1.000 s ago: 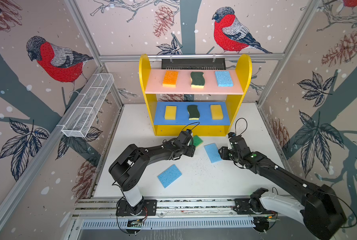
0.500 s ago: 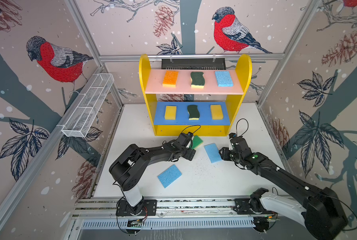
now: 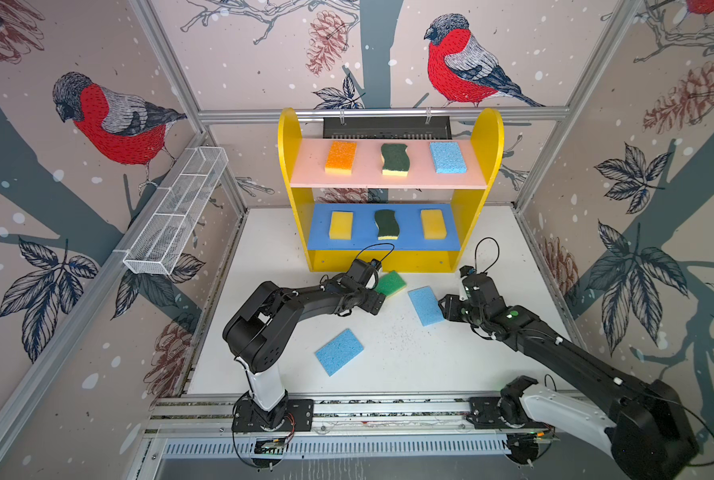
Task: Place and organize the cleaning sponges onto the shelf
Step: 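Lower the left gripper onto the green-and-yellow sponge and close on it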
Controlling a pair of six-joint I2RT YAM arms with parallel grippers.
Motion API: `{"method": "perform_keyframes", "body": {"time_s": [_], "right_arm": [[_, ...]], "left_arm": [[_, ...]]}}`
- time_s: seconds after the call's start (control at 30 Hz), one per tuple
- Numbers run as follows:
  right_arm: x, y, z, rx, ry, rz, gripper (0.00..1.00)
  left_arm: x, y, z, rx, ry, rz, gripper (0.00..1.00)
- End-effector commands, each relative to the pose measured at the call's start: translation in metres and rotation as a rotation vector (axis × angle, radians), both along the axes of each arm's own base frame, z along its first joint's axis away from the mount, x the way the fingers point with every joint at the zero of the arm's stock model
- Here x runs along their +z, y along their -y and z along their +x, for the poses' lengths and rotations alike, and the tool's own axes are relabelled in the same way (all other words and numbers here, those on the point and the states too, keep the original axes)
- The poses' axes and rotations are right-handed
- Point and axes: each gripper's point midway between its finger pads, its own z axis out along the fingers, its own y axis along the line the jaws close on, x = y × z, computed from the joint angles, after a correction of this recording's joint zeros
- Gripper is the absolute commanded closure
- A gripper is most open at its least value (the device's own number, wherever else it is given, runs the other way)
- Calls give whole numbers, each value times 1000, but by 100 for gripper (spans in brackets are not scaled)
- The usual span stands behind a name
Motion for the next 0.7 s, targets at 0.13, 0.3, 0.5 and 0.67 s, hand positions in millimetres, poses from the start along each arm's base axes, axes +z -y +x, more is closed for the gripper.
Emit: {"method": "perform_keyframes", "body": {"time_s": [0.13,0.3,0.5,0.67], "right_arm": [[-1,2,1,-16,-4,2,49],[-1,1,0,-14,-5,2,49],[-1,2,1,-12,-3,0,48],[-1,2,2,-11,-5,-2,48]], "left_arm": [[-1,11,2,-93,-6,11,5],[-6,8,9,-101,2,40,2],[-1,13,17,-128,28,32,3],[-6,18,13,-180,11,38,3]]}}
